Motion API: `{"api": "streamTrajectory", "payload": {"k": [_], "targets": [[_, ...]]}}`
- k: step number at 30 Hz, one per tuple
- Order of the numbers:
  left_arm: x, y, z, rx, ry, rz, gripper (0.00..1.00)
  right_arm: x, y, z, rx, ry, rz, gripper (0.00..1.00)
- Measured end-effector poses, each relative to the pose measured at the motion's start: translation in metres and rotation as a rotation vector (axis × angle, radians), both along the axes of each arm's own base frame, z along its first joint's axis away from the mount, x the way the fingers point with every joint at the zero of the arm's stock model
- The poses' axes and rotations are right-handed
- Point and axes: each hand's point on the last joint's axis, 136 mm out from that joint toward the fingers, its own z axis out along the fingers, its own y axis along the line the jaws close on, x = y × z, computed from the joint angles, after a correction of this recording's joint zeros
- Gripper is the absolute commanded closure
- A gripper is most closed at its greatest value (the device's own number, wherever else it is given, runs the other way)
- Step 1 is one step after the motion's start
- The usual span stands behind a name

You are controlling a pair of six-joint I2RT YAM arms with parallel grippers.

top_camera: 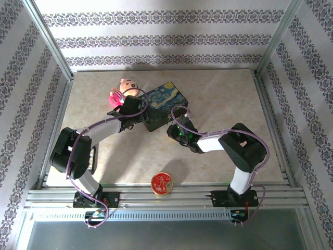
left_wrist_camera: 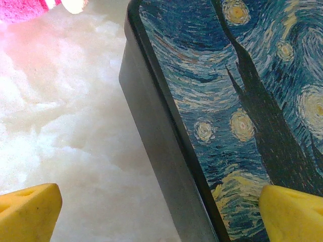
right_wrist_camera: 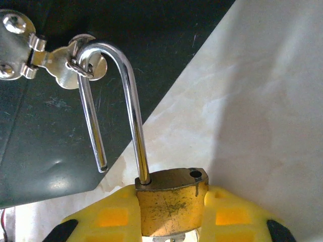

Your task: Unlock a padlock with a key

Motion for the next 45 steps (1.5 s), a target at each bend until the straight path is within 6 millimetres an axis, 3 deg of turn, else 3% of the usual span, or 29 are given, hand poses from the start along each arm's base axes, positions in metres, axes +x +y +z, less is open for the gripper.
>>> {"api": "streamTrajectory", "payload": {"k": [30, 45], "targets": [[-0.006, 0.002, 0.000, -0.014, -0.025, -0.002, 0.00, 0.018, 0.006, 0.005, 0.280, -0.054, -0.116, 1.00], [-0.008, 0.002, -0.001, -0.015, -0.028, -0.003, 0.00, 0.022, 0.006, 0.006, 0.339, -0.063, -0.153, 1.00]]}}
